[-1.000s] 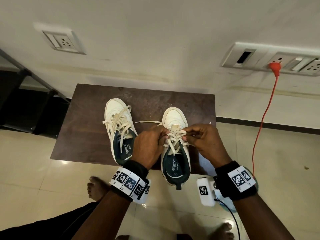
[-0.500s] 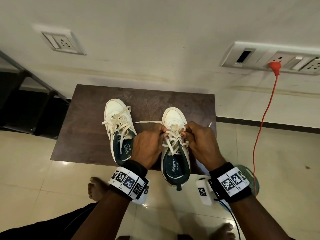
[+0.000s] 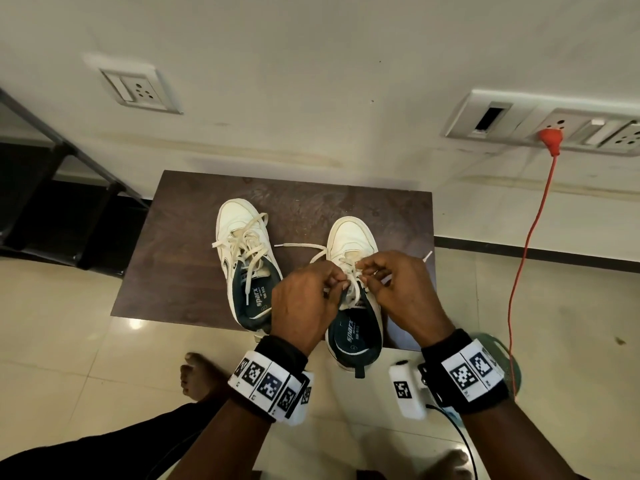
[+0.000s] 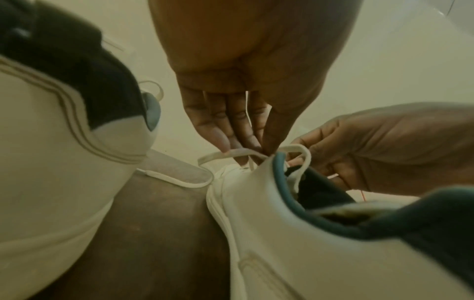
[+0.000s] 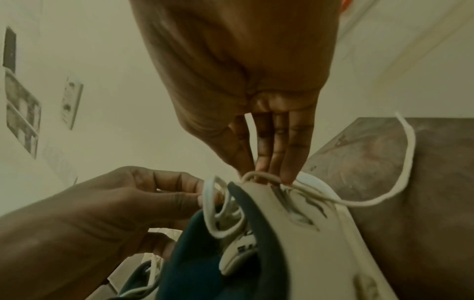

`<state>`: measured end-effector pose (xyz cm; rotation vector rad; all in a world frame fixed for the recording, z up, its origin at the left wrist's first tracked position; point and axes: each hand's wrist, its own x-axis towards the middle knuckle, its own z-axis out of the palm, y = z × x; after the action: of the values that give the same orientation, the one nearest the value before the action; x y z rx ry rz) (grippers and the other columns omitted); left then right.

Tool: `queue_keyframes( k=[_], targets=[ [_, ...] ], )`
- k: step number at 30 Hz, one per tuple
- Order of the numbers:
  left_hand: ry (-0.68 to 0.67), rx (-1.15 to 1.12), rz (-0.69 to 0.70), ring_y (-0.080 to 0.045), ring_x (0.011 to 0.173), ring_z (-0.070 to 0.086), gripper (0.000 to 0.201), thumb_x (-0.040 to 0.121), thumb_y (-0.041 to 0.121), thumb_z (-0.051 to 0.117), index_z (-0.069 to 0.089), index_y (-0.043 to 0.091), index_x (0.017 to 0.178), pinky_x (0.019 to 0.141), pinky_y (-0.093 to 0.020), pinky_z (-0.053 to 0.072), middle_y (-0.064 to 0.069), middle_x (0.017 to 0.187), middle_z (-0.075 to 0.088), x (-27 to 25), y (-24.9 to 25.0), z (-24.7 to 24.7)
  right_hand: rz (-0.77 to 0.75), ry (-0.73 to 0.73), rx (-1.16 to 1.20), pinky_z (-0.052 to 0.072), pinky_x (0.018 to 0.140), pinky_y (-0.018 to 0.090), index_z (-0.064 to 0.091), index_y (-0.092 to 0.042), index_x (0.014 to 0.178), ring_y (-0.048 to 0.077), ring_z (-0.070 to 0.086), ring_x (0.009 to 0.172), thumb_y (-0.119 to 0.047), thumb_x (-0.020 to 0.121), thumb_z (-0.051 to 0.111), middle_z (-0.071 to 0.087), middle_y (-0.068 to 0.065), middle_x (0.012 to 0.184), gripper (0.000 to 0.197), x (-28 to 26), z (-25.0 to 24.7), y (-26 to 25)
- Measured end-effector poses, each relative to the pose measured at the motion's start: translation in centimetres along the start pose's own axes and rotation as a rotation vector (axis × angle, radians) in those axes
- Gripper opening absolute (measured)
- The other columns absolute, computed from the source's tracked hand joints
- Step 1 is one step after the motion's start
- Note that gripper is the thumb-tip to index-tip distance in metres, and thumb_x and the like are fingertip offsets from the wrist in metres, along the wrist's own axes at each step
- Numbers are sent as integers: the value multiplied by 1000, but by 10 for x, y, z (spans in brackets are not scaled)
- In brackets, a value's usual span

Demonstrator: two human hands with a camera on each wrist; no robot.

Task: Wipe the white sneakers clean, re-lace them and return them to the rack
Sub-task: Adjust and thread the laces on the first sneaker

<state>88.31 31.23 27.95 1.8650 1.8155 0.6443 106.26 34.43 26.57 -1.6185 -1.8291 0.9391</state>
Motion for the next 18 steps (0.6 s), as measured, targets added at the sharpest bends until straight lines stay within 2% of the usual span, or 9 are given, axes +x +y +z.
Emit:
queue_keyframes(
  k=[3, 5, 9, 10, 12, 15, 18],
  targets=[
    [-18, -38, -30, -2, 70, 63, 4, 87, 29, 71, 70, 29, 90, 68, -31, 56, 14, 79, 69, 4, -4, 1, -25, -8, -20, 59, 76, 36, 79, -21, 95, 7, 68, 78, -14, 82, 79, 74, -6, 93, 14, 1, 2, 2],
    [-17, -74, -58, -1, 70, 64, 6, 85, 28, 69, 69, 30, 91, 69, -31, 56, 15, 78, 69, 7, -10, 2, -20, -3, -37, 58, 77, 33, 77, -18, 94, 7, 67, 79, -12, 82, 80, 73, -5, 93, 13, 2, 4, 2],
    [-61, -105, -40, -2, 70, 65, 12, 87, 27, 66, 74, 32, 94, 70, -33, 56, 16, 80, 72, 13, -20, 4, -27, -20, -50, 50, 77, 16, 76, -15, 95, 9, 65, 82, -1, 82, 75, 72, -1, 94, 19, 2, 5, 2],
    [-73, -112, -34, -1, 69, 65, 13, 87, 26, 67, 75, 33, 95, 69, -32, 56, 16, 80, 73, 15, -22, 4, -29, -26, -40, 50, 75, 15, 75, -15, 93, 8, 65, 81, 0, 82, 75, 72, -2, 92, 19, 2, 4, 3],
    [-110, -135, -28, 0, 70, 65, 13, 86, 26, 70, 77, 34, 95, 70, -32, 57, 17, 81, 73, 19, -24, 5, -45, -22, -42, 54, 74, 24, 73, -16, 88, 9, 64, 80, 2, 81, 74, 69, -4, 88, 19, 4, 4, 6],
    [-158, -142, -2, 0, 74, 66, 13, 86, 28, 74, 78, 33, 97, 73, -31, 57, 17, 86, 74, 21, -24, 4, -113, -7, -108, 53, 72, 40, 64, -13, 91, 16, 60, 81, 4, 83, 65, 65, -1, 86, 19, 2, 5, 6],
    [-173, -153, 33, 2, 78, 66, 14, 88, 29, 73, 76, 34, 101, 75, -31, 58, 17, 91, 73, 22, -27, 4, -168, -39, -119, 52, 68, 43, 54, -14, 99, 18, 60, 78, 1, 89, 56, 62, 0, 86, 18, 0, -1, 3]
  ],
)
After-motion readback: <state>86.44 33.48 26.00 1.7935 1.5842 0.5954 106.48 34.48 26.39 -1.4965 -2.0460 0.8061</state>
